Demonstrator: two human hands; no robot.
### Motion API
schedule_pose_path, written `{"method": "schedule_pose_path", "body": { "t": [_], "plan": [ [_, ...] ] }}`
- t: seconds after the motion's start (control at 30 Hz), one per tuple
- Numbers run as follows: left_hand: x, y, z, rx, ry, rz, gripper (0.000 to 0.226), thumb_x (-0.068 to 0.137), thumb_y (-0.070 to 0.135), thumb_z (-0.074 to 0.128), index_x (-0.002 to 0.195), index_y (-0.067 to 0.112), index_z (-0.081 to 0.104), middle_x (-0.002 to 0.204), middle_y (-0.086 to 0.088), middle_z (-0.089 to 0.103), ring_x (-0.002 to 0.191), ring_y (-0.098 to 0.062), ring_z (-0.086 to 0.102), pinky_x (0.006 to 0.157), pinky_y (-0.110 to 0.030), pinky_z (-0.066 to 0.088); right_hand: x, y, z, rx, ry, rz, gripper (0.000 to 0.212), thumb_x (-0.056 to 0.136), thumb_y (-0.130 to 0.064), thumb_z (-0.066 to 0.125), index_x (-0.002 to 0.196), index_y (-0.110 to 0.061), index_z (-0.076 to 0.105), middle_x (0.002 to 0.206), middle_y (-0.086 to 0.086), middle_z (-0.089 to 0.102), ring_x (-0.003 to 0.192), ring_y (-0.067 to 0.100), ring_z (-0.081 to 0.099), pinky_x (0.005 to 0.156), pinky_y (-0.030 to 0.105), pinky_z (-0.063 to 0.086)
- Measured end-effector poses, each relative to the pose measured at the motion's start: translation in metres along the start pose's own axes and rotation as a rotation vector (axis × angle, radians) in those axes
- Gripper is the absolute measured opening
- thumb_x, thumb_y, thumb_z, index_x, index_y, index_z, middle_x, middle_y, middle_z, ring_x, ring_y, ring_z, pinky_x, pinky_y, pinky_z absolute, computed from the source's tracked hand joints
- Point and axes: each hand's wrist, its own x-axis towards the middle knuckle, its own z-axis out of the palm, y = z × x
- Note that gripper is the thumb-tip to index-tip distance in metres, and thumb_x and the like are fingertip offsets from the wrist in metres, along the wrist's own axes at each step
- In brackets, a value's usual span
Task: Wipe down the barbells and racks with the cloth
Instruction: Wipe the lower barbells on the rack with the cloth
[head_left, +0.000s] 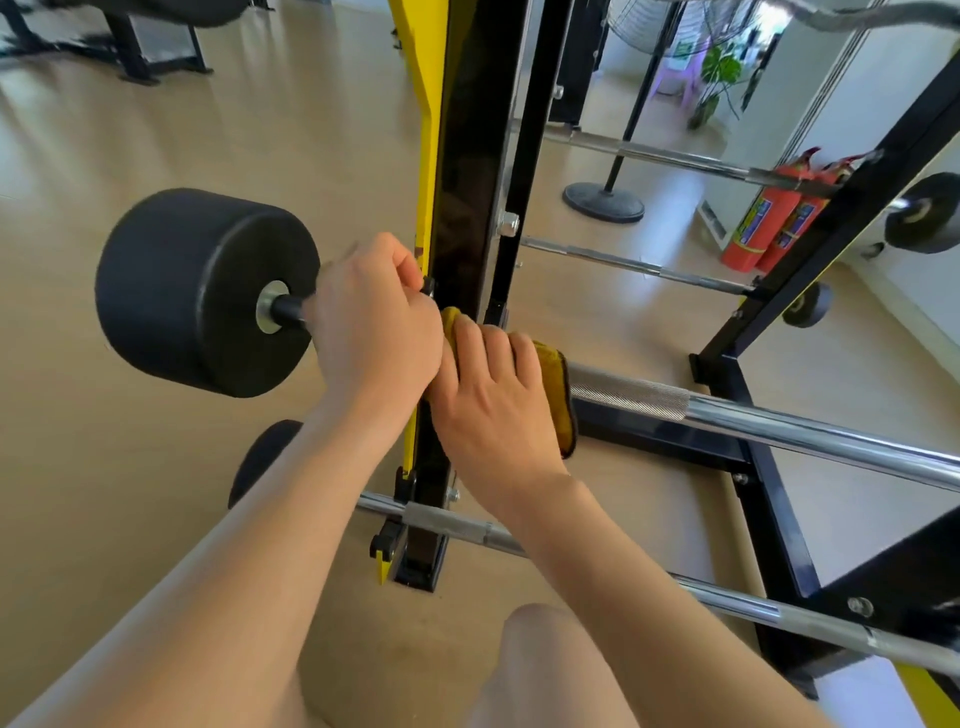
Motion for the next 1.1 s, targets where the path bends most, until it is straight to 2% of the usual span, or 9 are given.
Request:
{"method": "schedule_pose_path", "body": {
  "t": [0.13,0.23,0.37,0.5,0.57,0.7,0.8,0.97,1.1],
  "plan": [
    [-0.006,0.010,0.008,-0.004,0.053,0.111,0.030,0.092,0.009,0.041,0.081,0.020,0.067,0.074,0.006,0.059,0.071,-0.016,0.058,0.081,-0.041,0.052,0.019,0.031,-0.022,-0.059,-0.056,-0.147,0.046,0.101,-0.017,0.026,0.143,-0.008,0.041,0.110,0.007,0.057,0.094,0.025,0.062,0.069,0.036,0.042],
    [-0.012,0.012,0.013,0.014,0.006,0.191,0.036,0.095,0.009,0.041,0.083,0.017,0.074,0.074,0.003,0.066,0.068,-0.017,0.059,0.079,-0.035,0.047,0.026,0.047,-0.021,0.031,-0.085,-0.090,0.029,0.111,-0.034,0.035,0.126,-0.016,0.052,0.079,-0.005,0.049,0.071,0.023,0.063,0.059,0.034,0.038],
    [-0.012,0.005,0.011,0.037,-0.099,0.319,0.031,0.098,0.005,0.048,0.086,0.017,0.074,0.075,0.001,0.068,0.066,-0.017,0.060,0.067,-0.033,0.049,0.006,0.081,-0.025,0.169,-0.113,0.213,0.060,0.107,-0.062,0.022,0.084,-0.021,0.058,0.065,-0.004,0.050,0.053,0.012,0.048,0.049,0.027,0.029],
    [-0.013,0.007,0.014,0.077,-0.243,0.458,0.020,0.096,0.002,0.059,0.099,0.014,0.075,0.088,-0.003,0.073,0.077,-0.016,0.064,0.073,-0.035,0.054,-0.023,0.111,-0.041,0.166,-0.155,0.542,0.056,0.107,-0.053,0.030,0.070,-0.018,0.053,0.065,0.000,0.051,0.055,0.015,0.044,0.051,0.028,0.025],
    [-0.013,0.012,0.017,0.021,-0.260,0.457,0.024,0.095,-0.002,0.059,0.107,0.011,0.075,0.097,-0.004,0.075,0.087,-0.018,0.068,0.079,-0.041,0.060,-0.014,0.094,-0.038,0.123,-0.115,0.555,0.052,0.107,-0.049,0.031,0.071,-0.017,0.050,0.067,0.000,0.050,0.056,0.019,0.045,0.054,0.030,0.026],
    [-0.014,0.025,0.024,-0.136,-0.234,0.408,0.034,0.098,0.010,0.041,0.112,0.011,0.072,0.104,0.001,0.072,0.095,-0.014,0.066,0.082,-0.033,0.059,0.007,0.044,-0.030,0.088,-0.086,0.174,0.014,0.104,-0.029,0.046,0.109,-0.021,0.056,0.075,-0.006,0.044,0.070,0.024,0.049,0.065,0.035,0.032],
    [-0.014,0.027,0.031,-0.155,-0.203,0.411,0.036,0.099,0.013,0.037,0.111,0.012,0.071,0.103,0.002,0.071,0.094,-0.011,0.064,0.081,-0.028,0.057,-0.002,0.068,-0.031,0.096,-0.068,0.047,0.023,0.107,-0.039,0.041,0.103,-0.022,0.055,0.070,-0.012,0.042,0.061,0.021,0.054,0.057,0.030,0.027],
    [-0.017,0.022,0.040,-0.107,-0.228,0.387,0.022,0.102,0.004,0.053,0.113,0.014,0.070,0.104,0.002,0.072,0.095,-0.010,0.066,0.082,-0.032,0.060,-0.055,0.160,-0.044,0.095,-0.232,0.605,0.054,0.106,-0.051,0.028,0.074,-0.015,0.052,0.069,0.004,0.054,0.059,0.021,0.050,0.056,0.031,0.032],
    [-0.018,0.028,0.043,-0.148,-0.222,0.311,0.023,0.105,0.007,0.049,0.112,0.015,0.070,0.097,0.006,0.070,0.090,-0.007,0.067,0.081,-0.029,0.059,-0.017,0.130,-0.036,0.107,-0.356,0.532,0.041,0.106,-0.046,0.028,0.089,-0.021,0.055,0.093,0.006,0.060,0.082,0.029,0.052,0.072,0.038,0.037]
  ]
}}
